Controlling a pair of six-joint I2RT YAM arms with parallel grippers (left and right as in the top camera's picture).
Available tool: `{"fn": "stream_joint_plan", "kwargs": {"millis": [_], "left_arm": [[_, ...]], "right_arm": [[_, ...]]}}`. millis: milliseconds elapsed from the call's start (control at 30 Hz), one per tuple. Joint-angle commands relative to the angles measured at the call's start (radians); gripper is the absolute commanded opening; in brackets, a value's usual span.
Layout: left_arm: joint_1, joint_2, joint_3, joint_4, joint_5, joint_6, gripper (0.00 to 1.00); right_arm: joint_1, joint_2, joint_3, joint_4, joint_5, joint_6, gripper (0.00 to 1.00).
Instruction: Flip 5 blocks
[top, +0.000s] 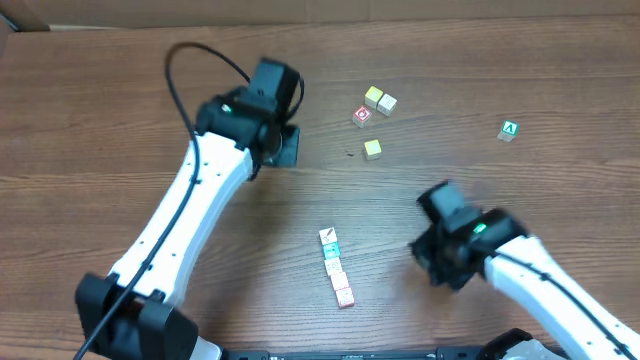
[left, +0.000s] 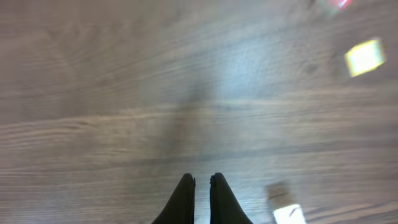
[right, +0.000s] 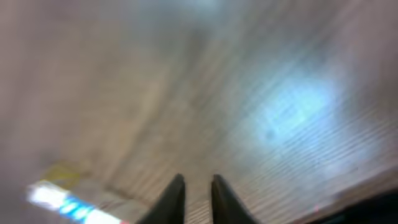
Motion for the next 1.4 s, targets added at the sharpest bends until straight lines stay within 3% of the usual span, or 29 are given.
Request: {"fn": "stream_joint_plan", "kwargs": {"millis": [0,167,267,300,567,800,900,1000,1067,1167,1367], "left_arm": [[-0.008,-0.100,0.134,-0.053,0.001,-0.074,0.04],[-0.068,-0.275,0.159,-0.084,-0.076,-0.098,0.04],[-0.148,-0.404,0.159,-0.130,-0.186,-0.144,0.04],[-0.180,-0.445,0.159,-0.150,-0.219,-0.164,0.04],[-0.414,-0.730,0.159,-0.346,-0.413,-0.471,0.04],[-0.431,-0.849,0.159,-0.369,-0.392,-0.413,0.05],[-0.431,-0.852,0.159,-0.371,-0.384,-0.412,0.24],[-0.431,-0.851,0.159,-0.371,-0.379,-0.412,0.57],[-0.431,-0.851,0.159,-0.371,-0.371,-0.412,0.84],[-0.431,-0.851,0.159,-0.371,-0.365,-0.412,1.00],[-0.431,-0.851,0.159,-0.371,-0.357,-0.412,1.00]], "right_arm": [[-0.114,-0.020,0.159,-0.040,0.050,-0.285,0.33],[-0.249,-0.020,0.322,-0.083,0.053,-0.396,0.59],[-0.308,-0.021,0.376,-0.089,0.053,-0.417,0.93],[-0.325,-0.021,0.386,-0.089,0.053,-0.417,0.99],[-0.368,-0.018,0.392,-0.085,0.061,-0.416,1.00],[-0.368,-0.018,0.392,-0.086,0.061,-0.416,1.00],[-0.368,-0.018,0.392,-0.086,0.061,-0.416,1.00],[-0.368,-0.018,0.392,-0.086,0.061,-0.416,1.00],[-0.368,-0.018,0.392,-0.086,0.061,-0.416,1.00],[-0.368,-0.018,0.392,-0.086,0.061,-0.416,1.00],[-0.368,-0.018,0.392,-0.086,0.061,-0.416,1.00]]}}
